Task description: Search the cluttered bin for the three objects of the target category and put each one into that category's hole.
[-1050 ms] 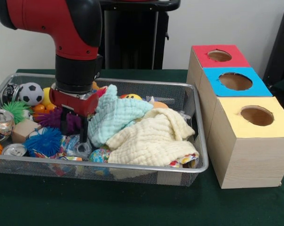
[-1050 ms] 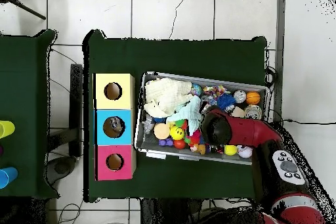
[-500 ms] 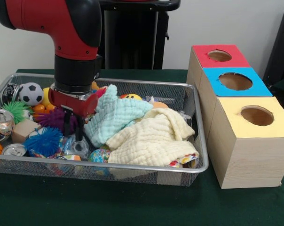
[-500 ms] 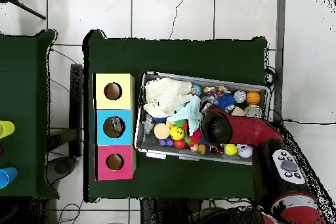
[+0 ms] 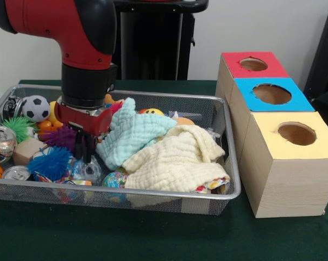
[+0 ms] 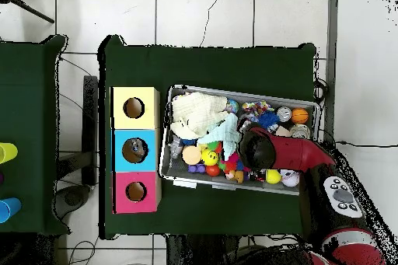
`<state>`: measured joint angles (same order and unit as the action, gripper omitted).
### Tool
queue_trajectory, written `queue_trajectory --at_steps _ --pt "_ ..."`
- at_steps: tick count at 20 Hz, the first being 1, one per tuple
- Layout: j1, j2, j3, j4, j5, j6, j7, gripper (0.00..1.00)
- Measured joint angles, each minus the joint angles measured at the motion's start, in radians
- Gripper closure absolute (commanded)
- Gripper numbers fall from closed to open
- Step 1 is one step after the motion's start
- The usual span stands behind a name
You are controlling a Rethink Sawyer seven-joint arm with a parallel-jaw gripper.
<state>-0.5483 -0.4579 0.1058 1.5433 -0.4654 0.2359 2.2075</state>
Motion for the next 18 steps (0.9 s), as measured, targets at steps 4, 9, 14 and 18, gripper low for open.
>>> queue_trajectory --at_steps 4,9,14,18 --pt "0.000 0.000 0.002 -0.002 0.002 0.000 0.000 1.00" --pt "0.000 -0.010 0.004 -0.002 0.014 0.018 0.000 1.00" --pt "0.002 -0.053 0.011 -0.002 0.038 0.102 0.000 1.00" --pt "0.006 -0.101 0.018 -0.002 0.052 0.195 0.000 1.00"
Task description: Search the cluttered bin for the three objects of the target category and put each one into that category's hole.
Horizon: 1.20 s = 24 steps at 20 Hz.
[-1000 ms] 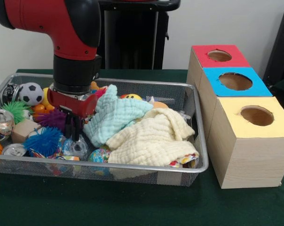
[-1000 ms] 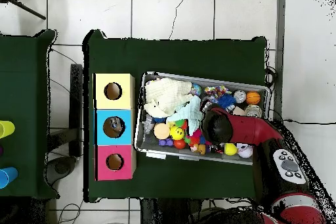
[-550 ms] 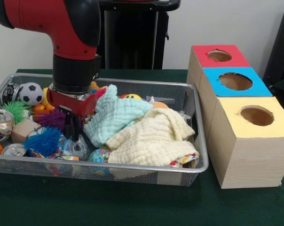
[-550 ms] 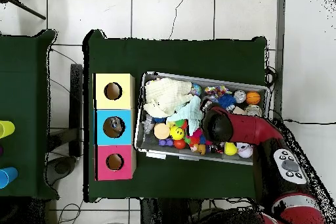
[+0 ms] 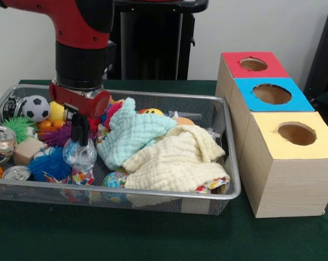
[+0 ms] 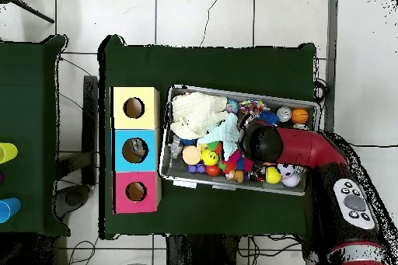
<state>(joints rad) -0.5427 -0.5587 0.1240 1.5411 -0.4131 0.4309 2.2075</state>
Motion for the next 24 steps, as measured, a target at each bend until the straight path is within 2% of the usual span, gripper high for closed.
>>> queue_trajectory --at_steps 4,13,19,20,24 --pt "0.002 -0.035 0.008 -0.008 0.013 0.057 0.000 1.00" --pt "0.014 -0.087 0.012 -0.018 0.036 0.098 0.000 1.00" --pt "0.052 -0.164 0.012 -0.008 0.082 0.189 0.000 1.00" --pt "0.070 -0.199 0.012 0.001 0.104 0.227 0.000 1.00" --pt "0.099 -0.258 0.012 0.025 0.138 0.275 0.000 1.00"
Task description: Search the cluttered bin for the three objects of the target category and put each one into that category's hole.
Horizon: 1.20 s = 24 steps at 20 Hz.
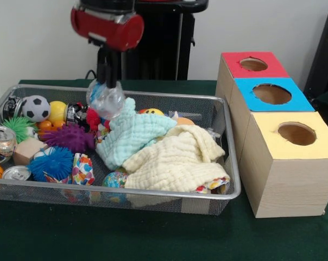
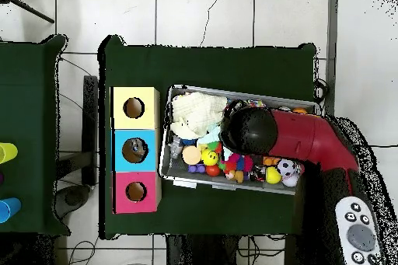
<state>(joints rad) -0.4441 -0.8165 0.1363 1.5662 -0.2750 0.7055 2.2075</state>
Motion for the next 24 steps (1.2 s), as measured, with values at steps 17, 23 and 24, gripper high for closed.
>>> queue_trajectory --at_steps 17,23,24 --pt "0.206 -0.179 -0.048 0.098 0.145 0.080 0.001 1.00" --pt "0.262 -0.171 -0.069 0.126 0.178 0.080 0.002 1.00" --pt "0.271 -0.168 -0.074 0.132 0.182 0.080 0.002 1.00"
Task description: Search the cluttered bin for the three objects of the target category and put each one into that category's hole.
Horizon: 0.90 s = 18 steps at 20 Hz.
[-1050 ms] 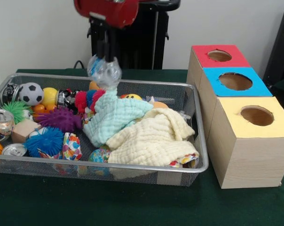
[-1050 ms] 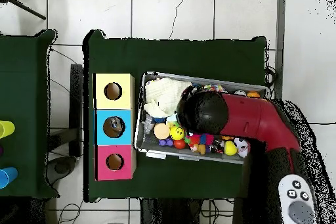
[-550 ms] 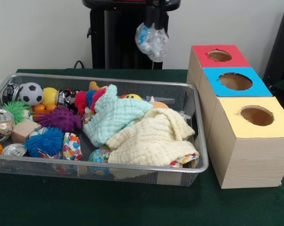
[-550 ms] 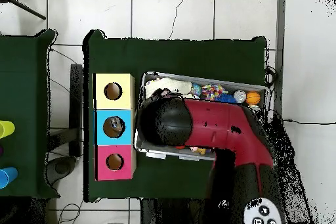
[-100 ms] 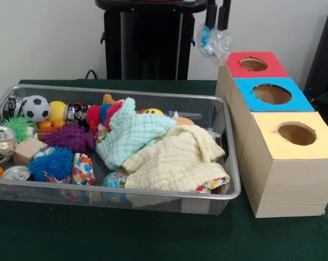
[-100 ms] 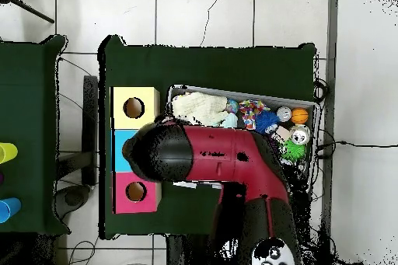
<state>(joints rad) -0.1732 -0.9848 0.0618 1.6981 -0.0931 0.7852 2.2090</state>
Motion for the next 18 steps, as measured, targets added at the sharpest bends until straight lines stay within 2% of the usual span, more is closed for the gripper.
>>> queue_trajectory --at_steps 10,18 --pt "0.049 0.034 -0.048 0.012 0.016 0.000 0.004 1.00" --pt "0.110 0.078 -0.116 0.011 0.056 0.000 0.013 1.00"
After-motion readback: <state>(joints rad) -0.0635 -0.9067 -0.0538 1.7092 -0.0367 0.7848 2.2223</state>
